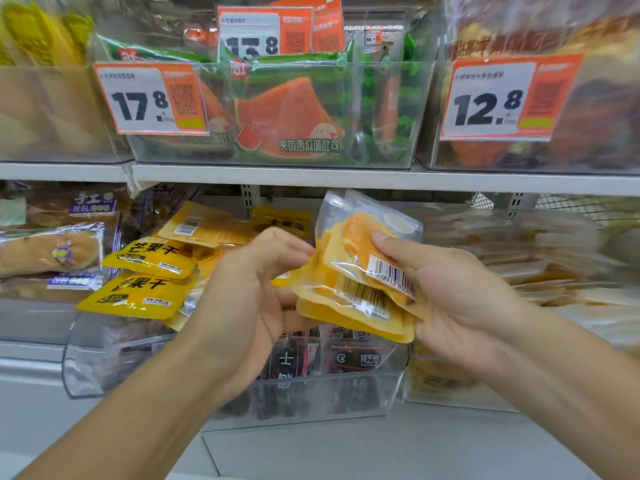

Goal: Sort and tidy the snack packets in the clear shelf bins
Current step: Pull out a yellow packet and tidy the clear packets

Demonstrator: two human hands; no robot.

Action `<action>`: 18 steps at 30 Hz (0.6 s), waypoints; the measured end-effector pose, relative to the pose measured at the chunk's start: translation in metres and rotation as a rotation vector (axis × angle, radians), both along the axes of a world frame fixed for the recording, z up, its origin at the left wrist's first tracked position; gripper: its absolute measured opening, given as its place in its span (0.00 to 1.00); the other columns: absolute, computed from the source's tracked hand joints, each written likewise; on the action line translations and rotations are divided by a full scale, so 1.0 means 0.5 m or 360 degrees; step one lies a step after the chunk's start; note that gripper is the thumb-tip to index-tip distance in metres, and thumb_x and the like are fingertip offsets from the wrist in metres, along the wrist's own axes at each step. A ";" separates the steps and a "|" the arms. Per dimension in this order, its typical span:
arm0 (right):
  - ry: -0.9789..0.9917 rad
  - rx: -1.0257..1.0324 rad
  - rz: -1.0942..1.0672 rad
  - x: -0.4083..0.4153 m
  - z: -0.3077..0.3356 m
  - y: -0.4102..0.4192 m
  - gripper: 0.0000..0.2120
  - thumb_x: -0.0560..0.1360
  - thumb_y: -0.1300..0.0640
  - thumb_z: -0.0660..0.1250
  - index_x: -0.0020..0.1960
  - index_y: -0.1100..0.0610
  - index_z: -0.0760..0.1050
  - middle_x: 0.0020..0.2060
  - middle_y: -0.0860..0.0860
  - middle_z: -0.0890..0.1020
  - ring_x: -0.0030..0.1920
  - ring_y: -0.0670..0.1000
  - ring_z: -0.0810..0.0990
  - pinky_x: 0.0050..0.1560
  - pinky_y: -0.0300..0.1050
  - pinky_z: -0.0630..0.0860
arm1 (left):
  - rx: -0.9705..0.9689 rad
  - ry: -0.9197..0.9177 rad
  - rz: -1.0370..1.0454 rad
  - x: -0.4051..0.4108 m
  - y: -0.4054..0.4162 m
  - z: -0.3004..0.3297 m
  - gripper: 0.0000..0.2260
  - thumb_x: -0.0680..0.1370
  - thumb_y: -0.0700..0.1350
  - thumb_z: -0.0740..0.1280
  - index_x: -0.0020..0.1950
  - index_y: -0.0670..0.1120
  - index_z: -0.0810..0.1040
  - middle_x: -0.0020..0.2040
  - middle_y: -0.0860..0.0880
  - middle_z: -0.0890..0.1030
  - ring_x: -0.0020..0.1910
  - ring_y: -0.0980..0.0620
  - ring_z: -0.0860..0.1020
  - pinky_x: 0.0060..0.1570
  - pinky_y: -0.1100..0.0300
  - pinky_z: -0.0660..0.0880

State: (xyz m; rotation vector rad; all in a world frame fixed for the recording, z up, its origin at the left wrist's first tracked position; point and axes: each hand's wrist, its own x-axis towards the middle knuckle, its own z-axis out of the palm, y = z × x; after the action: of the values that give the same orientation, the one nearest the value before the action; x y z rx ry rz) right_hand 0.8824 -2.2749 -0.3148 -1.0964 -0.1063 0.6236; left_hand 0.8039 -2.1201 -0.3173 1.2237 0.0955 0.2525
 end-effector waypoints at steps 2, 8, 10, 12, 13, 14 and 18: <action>-0.0058 -0.0065 0.0015 -0.005 -0.002 -0.007 0.18 0.75 0.61 0.70 0.63 0.66 0.76 0.52 0.64 0.84 0.54 0.64 0.84 0.54 0.66 0.80 | 0.0126 0.0117 0.0116 0.008 -0.016 -0.002 0.14 0.68 0.54 0.70 0.45 0.45 0.75 0.39 0.48 0.78 0.32 0.50 0.79 0.33 0.54 0.77; -0.0461 -0.0152 -0.0047 -0.032 0.028 -0.055 0.19 0.73 0.63 0.71 0.63 0.59 0.77 0.50 0.60 0.86 0.50 0.61 0.86 0.51 0.64 0.82 | 0.0602 0.0081 0.0196 0.049 -0.094 0.008 0.19 0.78 0.56 0.68 0.67 0.58 0.67 0.46 0.64 0.77 0.36 0.75 0.77 0.39 0.76 0.74; -0.0614 -0.0222 -0.0037 -0.023 0.050 -0.093 0.15 0.77 0.65 0.67 0.63 0.57 0.77 0.50 0.59 0.86 0.50 0.60 0.86 0.51 0.62 0.82 | 0.0709 0.0002 0.0017 0.064 -0.112 0.013 0.17 0.81 0.58 0.63 0.70 0.62 0.69 0.53 0.65 0.81 0.51 0.71 0.79 0.54 0.69 0.75; -0.0817 -0.0306 -0.0023 -0.009 0.069 -0.134 0.19 0.77 0.67 0.66 0.65 0.55 0.75 0.52 0.57 0.86 0.52 0.57 0.85 0.50 0.55 0.82 | 0.0795 -0.0128 -0.0097 0.084 -0.134 0.020 0.16 0.83 0.55 0.61 0.71 0.62 0.67 0.55 0.65 0.81 0.51 0.73 0.77 0.47 0.76 0.73; -0.0949 -0.0373 -0.0014 0.000 0.076 -0.158 0.22 0.76 0.69 0.66 0.67 0.54 0.72 0.54 0.56 0.85 0.54 0.56 0.85 0.52 0.53 0.82 | 0.0760 -0.0233 -0.0184 0.100 -0.148 0.019 0.20 0.83 0.51 0.62 0.74 0.59 0.63 0.58 0.63 0.81 0.52 0.72 0.78 0.48 0.76 0.74; -0.1081 -0.0448 -0.0011 0.013 0.079 -0.185 0.26 0.75 0.71 0.68 0.69 0.53 0.70 0.56 0.56 0.84 0.56 0.56 0.84 0.55 0.52 0.81 | 0.0718 -0.0339 -0.0272 0.120 -0.163 0.014 0.25 0.83 0.47 0.64 0.78 0.57 0.58 0.63 0.59 0.80 0.56 0.68 0.79 0.55 0.71 0.76; -0.1433 -0.0618 -0.0215 0.067 0.071 -0.290 0.31 0.65 0.73 0.74 0.64 0.56 0.71 0.53 0.56 0.84 0.53 0.56 0.84 0.50 0.49 0.82 | 0.0841 -0.0719 -0.0285 0.190 -0.238 0.005 0.34 0.77 0.36 0.72 0.79 0.48 0.59 0.69 0.49 0.76 0.65 0.54 0.78 0.63 0.53 0.76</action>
State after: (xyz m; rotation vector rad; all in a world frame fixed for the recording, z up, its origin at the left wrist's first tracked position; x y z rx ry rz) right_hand 0.9160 -2.4201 -0.2791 -1.6847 -0.7029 -0.0182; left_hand 0.8988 -2.2389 -0.3146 1.6562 -0.4988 0.4068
